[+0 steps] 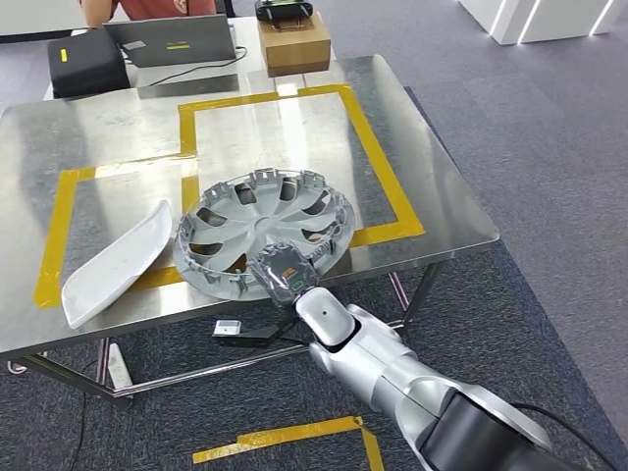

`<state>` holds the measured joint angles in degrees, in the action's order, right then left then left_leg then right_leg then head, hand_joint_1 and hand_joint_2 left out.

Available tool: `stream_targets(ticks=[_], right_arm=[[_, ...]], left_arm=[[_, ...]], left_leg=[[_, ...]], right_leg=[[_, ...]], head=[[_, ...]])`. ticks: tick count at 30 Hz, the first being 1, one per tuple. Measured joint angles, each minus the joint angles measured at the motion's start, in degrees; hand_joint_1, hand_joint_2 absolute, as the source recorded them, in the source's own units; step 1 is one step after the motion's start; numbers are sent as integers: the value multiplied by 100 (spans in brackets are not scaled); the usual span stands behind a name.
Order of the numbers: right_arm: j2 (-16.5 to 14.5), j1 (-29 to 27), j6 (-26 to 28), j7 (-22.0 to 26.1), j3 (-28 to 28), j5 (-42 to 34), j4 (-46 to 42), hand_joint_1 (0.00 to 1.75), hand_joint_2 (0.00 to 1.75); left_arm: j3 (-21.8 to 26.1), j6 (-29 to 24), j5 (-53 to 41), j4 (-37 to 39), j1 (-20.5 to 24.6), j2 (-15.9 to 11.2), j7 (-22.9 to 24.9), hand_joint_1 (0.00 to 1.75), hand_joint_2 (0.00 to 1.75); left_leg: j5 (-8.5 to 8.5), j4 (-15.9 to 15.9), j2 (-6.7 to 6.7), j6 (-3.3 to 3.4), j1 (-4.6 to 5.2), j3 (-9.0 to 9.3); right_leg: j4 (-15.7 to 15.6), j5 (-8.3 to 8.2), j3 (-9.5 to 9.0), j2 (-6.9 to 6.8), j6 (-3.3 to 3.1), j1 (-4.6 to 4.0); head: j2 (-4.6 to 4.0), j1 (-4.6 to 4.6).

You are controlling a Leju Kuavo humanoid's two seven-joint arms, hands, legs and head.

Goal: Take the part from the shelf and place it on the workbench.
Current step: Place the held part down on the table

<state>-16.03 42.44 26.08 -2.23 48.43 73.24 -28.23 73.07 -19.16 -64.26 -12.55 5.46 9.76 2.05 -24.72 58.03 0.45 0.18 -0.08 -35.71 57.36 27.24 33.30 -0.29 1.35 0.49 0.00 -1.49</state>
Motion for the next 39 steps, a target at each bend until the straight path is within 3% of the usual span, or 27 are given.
stream_targets(ticks=[39], right_arm=[[-32, 29, -2, 0, -10, -2, 52, 175, 175]], left_arm=[[1, -1, 0, 0, 0, 1, 0, 0, 175]], left_leg=[[0, 0, 0, 0, 0, 0]], right_leg=[[0, 0, 0, 0, 0, 0]], head=[[0, 0]])
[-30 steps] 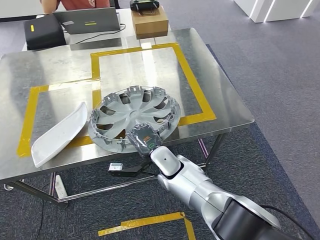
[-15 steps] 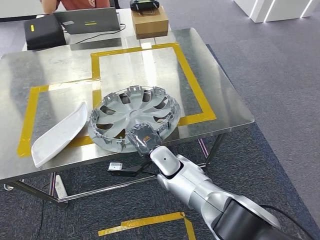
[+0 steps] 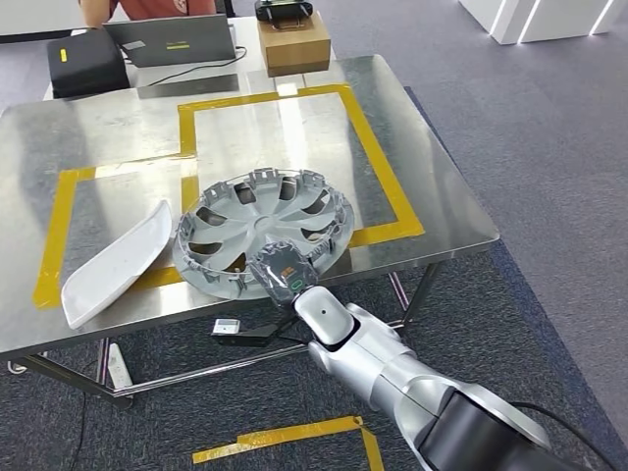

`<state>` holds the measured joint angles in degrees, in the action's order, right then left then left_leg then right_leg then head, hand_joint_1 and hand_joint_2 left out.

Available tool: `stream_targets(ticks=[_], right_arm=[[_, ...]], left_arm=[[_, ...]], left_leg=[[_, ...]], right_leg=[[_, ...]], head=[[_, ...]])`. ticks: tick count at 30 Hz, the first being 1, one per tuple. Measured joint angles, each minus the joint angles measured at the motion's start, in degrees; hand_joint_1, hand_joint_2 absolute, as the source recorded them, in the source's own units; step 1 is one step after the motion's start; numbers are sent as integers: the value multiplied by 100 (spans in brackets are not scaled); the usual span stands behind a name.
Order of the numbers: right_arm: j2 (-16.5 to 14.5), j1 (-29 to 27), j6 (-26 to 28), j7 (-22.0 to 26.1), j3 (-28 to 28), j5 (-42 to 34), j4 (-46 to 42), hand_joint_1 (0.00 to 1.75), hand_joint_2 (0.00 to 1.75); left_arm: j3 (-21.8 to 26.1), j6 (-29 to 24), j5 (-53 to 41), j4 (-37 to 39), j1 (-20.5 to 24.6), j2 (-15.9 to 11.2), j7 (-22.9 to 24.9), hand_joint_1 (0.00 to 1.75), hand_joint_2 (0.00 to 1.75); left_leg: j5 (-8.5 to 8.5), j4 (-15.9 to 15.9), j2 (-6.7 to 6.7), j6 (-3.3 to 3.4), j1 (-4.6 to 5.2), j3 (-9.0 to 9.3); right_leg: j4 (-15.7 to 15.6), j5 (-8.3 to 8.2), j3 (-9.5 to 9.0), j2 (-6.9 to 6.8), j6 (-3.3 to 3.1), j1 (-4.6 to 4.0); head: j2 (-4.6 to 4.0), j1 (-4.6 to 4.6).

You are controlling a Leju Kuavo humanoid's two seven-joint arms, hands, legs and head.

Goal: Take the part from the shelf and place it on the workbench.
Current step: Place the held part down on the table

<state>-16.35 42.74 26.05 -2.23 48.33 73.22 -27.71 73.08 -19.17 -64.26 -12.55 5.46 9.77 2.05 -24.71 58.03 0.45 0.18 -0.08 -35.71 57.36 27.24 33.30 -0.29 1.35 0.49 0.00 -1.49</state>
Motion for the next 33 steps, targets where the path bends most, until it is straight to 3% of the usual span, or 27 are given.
stream_targets(ticks=[1, 5, 9, 12, 19, 33], right_arm=[[0, 0, 0, 0, 0, 0, 0, 175, 175], [-9, 5, 52, -39, -3, 0, 1, 0, 0], [-161, 336, 457, -663, 20, -576, -7, 0, 0], [-256, 886, 350, -973, 271, -1262, -52, 0, 0], [-339, 1155, 372, -1001, 647, -1470, -35, 0, 0], [-356, 1227, 383, -1001, 844, -1473, -28, 0, 0]], left_arm=[[0, 1, 0, 0, 0, 0, 0, 0, 175], [-7, -20, -61, 0, 0, -1, 36, 0, 175], [-202, -253, -635, 0, 4, -1, 444, 0, 175], [-310, -351, -713, 0, 31, 0, 522, 0, 175], [-405, -381, -713, 0, 40, 0, 525, 0, 175], [-433, -382, -713, 0, 41, 0, 525, 0, 175]], left_leg=[[0, 0, 0, 0, 0, 0], [1, 0, 0, 1, 0, -1], [13, 0, -1, 0, 2, -21], [19, 0, -3, -2, 2, -28], [19, 0, -3, -2, 1, -28], [18, 0, -3, -2, 2, -28]], right_leg=[[0, 0, 0, 0, 0, 0], [1, -1, 0, 0, 0, 0], [11, -11, 27, 5, 5, 1], [13, -13, 37, 4, 5, 2], [14, -13, 35, 3, 4, 1], [13, -13, 35, 3, 4, 2]], head=[[0, 0], [0, 0], [0, -1], [0, 0], [0, -1], [0, 0]])
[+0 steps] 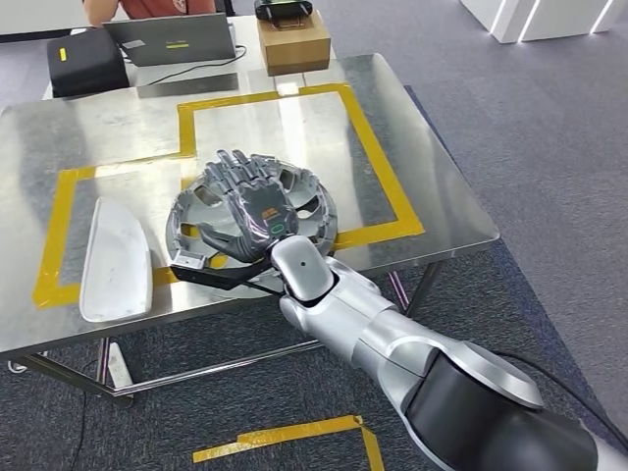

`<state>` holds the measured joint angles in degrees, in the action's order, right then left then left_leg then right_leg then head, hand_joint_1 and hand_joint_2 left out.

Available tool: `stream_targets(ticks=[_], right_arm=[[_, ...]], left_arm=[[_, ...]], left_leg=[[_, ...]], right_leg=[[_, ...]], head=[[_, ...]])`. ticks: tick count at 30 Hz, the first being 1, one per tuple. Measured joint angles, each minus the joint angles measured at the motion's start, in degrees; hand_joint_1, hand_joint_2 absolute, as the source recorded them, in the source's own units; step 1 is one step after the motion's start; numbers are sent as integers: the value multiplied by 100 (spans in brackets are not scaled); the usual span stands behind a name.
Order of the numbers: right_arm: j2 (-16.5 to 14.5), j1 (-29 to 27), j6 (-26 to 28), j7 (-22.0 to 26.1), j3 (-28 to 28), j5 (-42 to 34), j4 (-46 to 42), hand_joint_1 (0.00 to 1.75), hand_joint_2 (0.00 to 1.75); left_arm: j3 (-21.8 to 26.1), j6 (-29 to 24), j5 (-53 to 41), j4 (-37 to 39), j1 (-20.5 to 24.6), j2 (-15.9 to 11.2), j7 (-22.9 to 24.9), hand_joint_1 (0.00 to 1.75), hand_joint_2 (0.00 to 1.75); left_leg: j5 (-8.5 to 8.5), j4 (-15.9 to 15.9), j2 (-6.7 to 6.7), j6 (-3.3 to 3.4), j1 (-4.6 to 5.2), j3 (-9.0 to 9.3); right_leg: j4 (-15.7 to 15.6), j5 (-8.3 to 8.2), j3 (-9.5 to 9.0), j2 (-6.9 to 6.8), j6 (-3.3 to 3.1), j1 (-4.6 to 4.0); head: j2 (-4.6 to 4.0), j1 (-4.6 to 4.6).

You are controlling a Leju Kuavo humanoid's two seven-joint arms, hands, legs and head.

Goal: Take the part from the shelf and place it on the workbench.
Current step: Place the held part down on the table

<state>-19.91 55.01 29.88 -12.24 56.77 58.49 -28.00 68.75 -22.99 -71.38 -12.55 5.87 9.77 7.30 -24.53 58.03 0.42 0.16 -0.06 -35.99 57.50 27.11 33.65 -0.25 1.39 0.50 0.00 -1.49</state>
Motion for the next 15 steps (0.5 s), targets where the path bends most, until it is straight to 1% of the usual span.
stream_targets(ticks=[15], right_arm=[[-2, 2, 0, 0, 58, 0, 2, 0, 0]], left_arm=[[-1, 0, 0, 0, 0, 0, 0, 0, 175]], left_leg=[[0, 0, 0, 0, 0, 0]], right_leg=[[0, 0, 0, 0, 0, 0]], head=[[0, -1]])
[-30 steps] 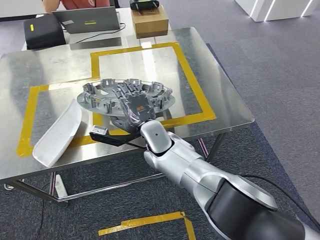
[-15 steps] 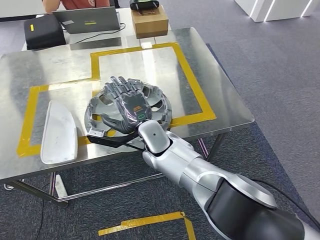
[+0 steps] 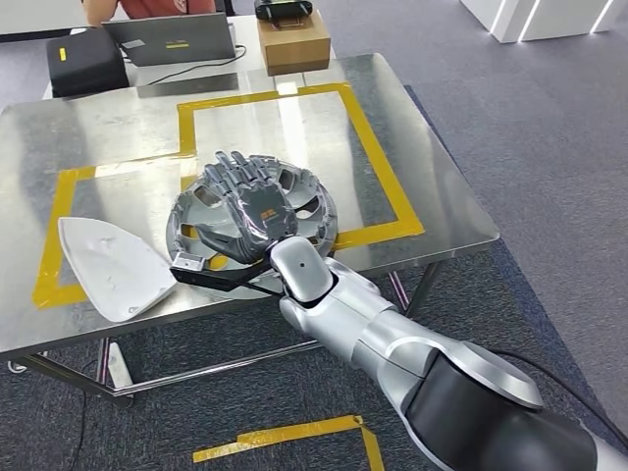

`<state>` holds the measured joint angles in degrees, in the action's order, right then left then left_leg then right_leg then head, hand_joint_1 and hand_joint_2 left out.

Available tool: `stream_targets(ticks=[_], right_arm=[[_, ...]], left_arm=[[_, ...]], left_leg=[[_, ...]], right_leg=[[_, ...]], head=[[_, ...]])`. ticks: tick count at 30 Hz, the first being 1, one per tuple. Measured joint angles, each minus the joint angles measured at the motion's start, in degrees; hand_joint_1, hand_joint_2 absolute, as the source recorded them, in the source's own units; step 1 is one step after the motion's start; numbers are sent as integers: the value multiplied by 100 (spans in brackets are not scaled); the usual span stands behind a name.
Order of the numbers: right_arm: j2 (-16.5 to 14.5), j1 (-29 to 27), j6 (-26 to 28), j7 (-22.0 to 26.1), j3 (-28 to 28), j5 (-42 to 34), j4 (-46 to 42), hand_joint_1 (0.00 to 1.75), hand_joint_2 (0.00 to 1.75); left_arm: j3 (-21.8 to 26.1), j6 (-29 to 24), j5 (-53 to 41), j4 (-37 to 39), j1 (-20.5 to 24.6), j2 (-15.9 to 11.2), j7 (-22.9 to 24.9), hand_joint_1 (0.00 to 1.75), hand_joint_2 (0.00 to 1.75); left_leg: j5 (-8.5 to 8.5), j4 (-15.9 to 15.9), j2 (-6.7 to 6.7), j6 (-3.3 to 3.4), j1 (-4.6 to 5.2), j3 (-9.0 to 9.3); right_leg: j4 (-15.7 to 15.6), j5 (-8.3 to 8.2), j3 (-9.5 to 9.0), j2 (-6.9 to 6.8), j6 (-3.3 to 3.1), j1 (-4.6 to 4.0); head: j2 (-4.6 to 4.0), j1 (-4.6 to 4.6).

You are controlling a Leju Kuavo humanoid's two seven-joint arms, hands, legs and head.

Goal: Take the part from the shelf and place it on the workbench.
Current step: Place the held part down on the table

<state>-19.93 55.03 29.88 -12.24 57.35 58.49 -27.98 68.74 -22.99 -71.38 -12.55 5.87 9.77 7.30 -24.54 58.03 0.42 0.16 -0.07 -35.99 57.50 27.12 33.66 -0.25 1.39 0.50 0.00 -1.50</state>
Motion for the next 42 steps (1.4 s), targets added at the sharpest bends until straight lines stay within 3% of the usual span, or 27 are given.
stream_targets(ticks=[20, 24, 28, 30, 31, 33, 34, 35, 37, 38, 40, 42], right_arm=[[0, 6, 0, 0, 2, -1, 2, 0, 0], [-1, 8, 8, -8, 2, 4, 2, 0, 0], [-23, 38, 479, -187, -4, 335, 54, 0, 0], [-34, 88, 782, -275, -11, 609, 129, 0, 0], [-36, 106, 842, -308, -12, 700, 166, 0, 0], [-31, 109, 868, -356, -8, 799, 240, 0, 0], [-28, 92, 860, -374, -7, 819, 271, 0, 0], [-25, 75, 851, -384, -5, 832, 297, 0, 0], [-25, 60, 836, -395, -3, 839, 324, 0, 0], [-25, 60, 829, -395, -2, 839, 331, 0, 0], [-25, 63, 792, -390, -3, 839, 340, 0, 0], [-26, 61, 727, -372, -4, 838, 349, 0, 0]], left_arm=[[0, 0, 0, 0, 0, -1, 0, 0, 175], [0, 6, 2, 0, 0, -1, 6, 0, 0], [4, 200, 72, 0, 0, 0, 161, 0, 0], [6, 262, 106, 0, 1, 20, 224, 0, 0], [7, 275, 116, 0, 4, 31, 236, 0, 0], [7, 291, 126, 0, 10, 43, 246, 0, 0], [7, 296, 128, 0, 9, 48, 251, 0, 0], [8, 298, 128, 0, 5, 52, 256, 0, 0], [9, 303, 129, 0, -2, 59, 268, 0, 0], [9, 306, 129, 0, 0, 63, 272, 0, 0], [9, 313, 129, 0, 10, 68, 278, 0, 0], [9, 318, 132, 0, 15, 67, 284, 0, 0]], left_leg=[[0, 0, 0, 0, 0, 0], [-6, 12, 0, 10, 8, -4], [4, -23, 4, 102, 11, 8], [57, -131, 15, 146, -19, 65], [79, -169, 30, 161, -34, 87], [87, -177, 86, 171, -32, 87], [88, -174, 125, 167, -33, 82], [90, -172, 171, 158, -36, 79], [94, -166, 261, 130, -45, 77], [94, -159, 311, 110, -52, 76], [86, -124, 413, 47, -60, 58], [99, -94, 522, -41, -68, 12]], right_leg=[[0, 0, 0, 0, 0, 0], [-10, -5, -3, 0, 9, 5], [-42, -22, -8, -15, 74, 20], [101, 98, 61, -5, 91, 12], [342, 248, 174, 5, 92, 12], [1109, 628, 520, 14, 96, 15], [1438, 745, 676, 15, 102, 18], [1579, 752, 746, 15, 108, 23], [1354, 546, 640, 22, 113, 36], [1037, 375, 478, 51, 114, 48], [376, 163, 115, 273, 115, 88], [22, 101, -96, 418, 81, 99]], head=[[0, 0], [0, 1], [0, -5], [0, 11], [0, 19], [0, 27], [0, 27], [0, 26], [0, 26], [0, 25], [0, 28], [0, 27]])
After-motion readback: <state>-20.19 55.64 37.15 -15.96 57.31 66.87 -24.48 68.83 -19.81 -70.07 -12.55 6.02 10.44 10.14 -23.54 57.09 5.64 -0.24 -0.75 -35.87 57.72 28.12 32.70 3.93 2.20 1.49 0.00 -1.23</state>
